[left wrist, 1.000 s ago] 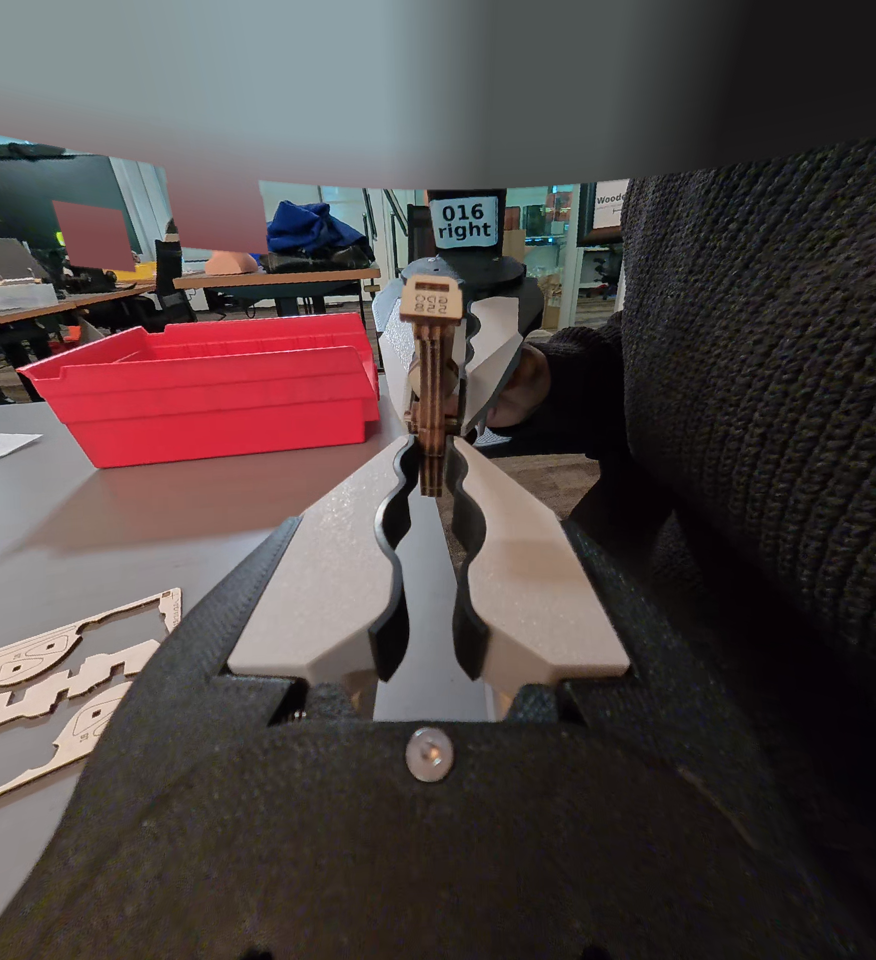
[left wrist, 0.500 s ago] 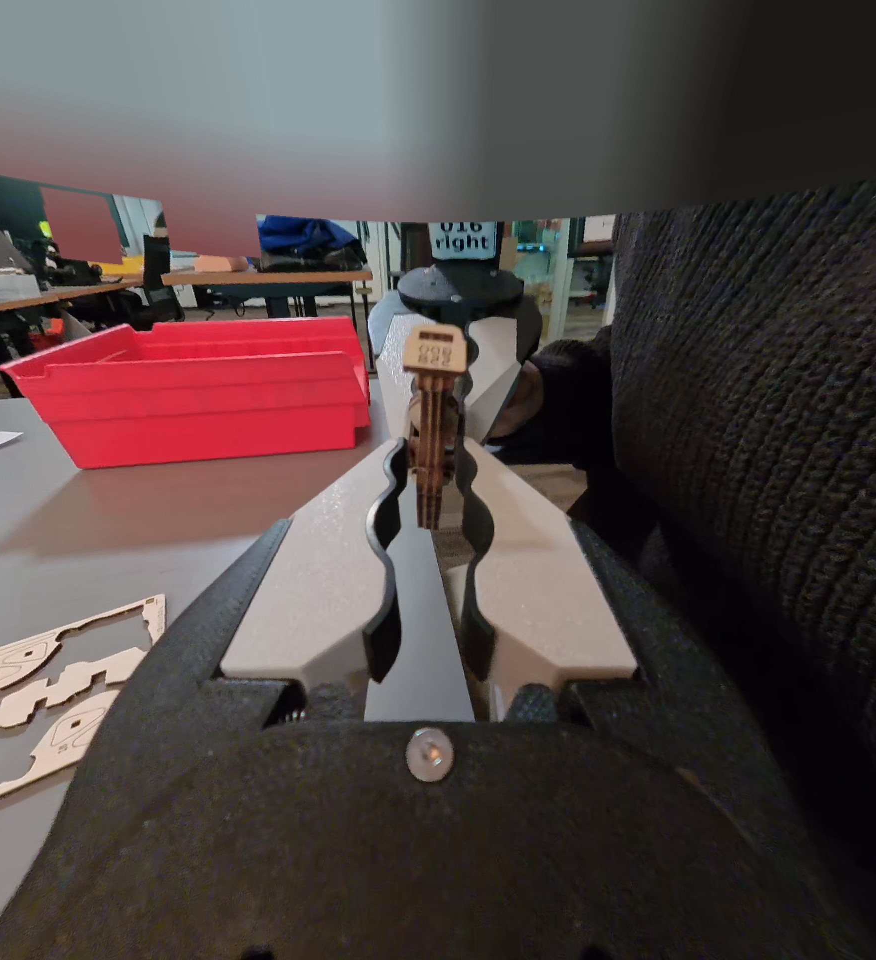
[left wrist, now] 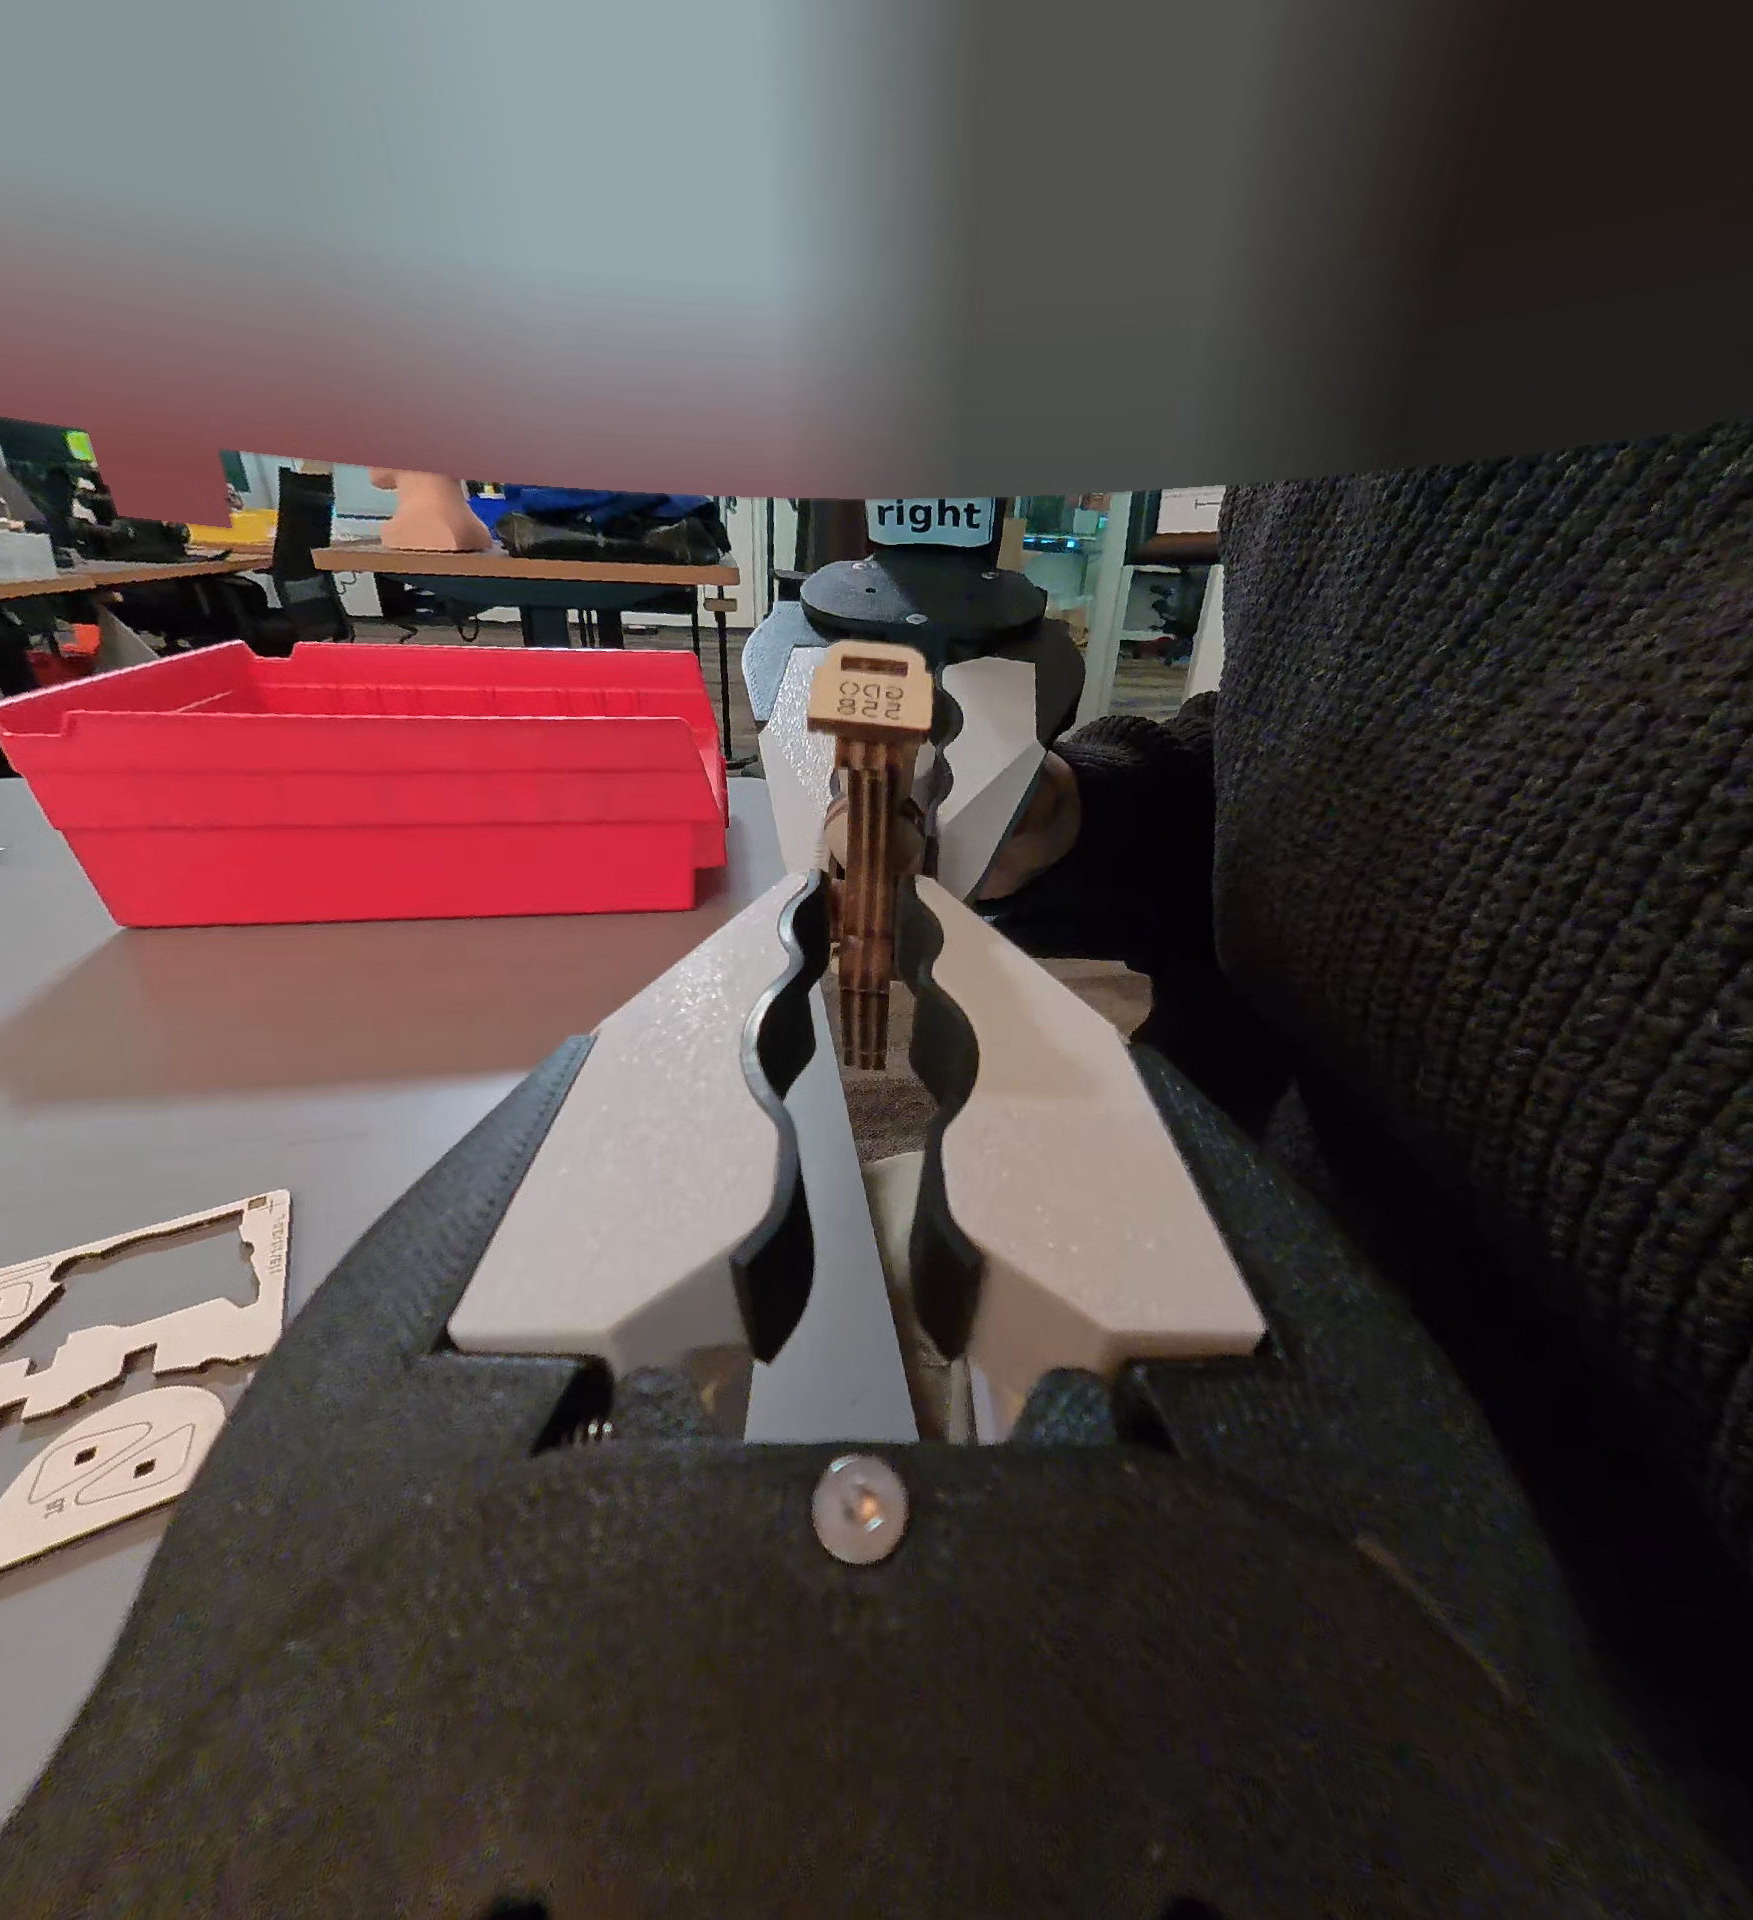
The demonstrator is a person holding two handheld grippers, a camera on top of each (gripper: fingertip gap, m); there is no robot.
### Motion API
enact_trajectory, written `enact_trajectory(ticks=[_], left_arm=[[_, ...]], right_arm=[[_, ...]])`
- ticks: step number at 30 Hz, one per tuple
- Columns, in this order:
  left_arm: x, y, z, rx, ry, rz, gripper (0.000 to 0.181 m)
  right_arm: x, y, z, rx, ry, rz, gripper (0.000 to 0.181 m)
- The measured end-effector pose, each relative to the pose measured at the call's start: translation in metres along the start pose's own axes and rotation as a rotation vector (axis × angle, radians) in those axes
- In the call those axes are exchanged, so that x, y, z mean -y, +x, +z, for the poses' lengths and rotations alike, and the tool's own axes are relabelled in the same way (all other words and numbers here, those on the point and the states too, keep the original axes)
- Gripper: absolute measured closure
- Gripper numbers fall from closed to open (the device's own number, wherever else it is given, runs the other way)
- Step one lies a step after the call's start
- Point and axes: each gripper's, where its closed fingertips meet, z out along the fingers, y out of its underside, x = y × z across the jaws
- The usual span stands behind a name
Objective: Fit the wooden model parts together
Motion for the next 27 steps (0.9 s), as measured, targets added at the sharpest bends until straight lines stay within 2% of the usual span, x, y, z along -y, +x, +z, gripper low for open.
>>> enact_trajectory(ticks=[6,10,23,26,27], left_arm=[[-0.0013,-0.002,0.0008,0.012,-0.006,0.006,0.17],[-0.0008,-0.0051,0.0005,0.018,0.004,-0.054,0.17],[-0.0068,-0.0079,-0.0019,-0.019,-0.032,-0.084,0.166],[-0.0065,-0.0018,-0.0027,-0.075,-0.037,-0.096,0.153],[-0.0062,-0.0042,-0.0026,-0.058,-0.037,-0.09,0.16]], right_arm=[[-0.0008,0.0013,-0.0002,-0.003,-0.005,0.009,0.165],[-0.0007,0.0031,0.0006,0.013,0.009,0.065,0.165],[-0.0046,0.0045,0.0031,0.061,0.017,0.209,0.165],[-0.0036,0.0041,0.0024,0.067,0.022,0.217,0.165],[-0.0032,0.0034,0.0026,0.07,0.023,0.218,0.165]])
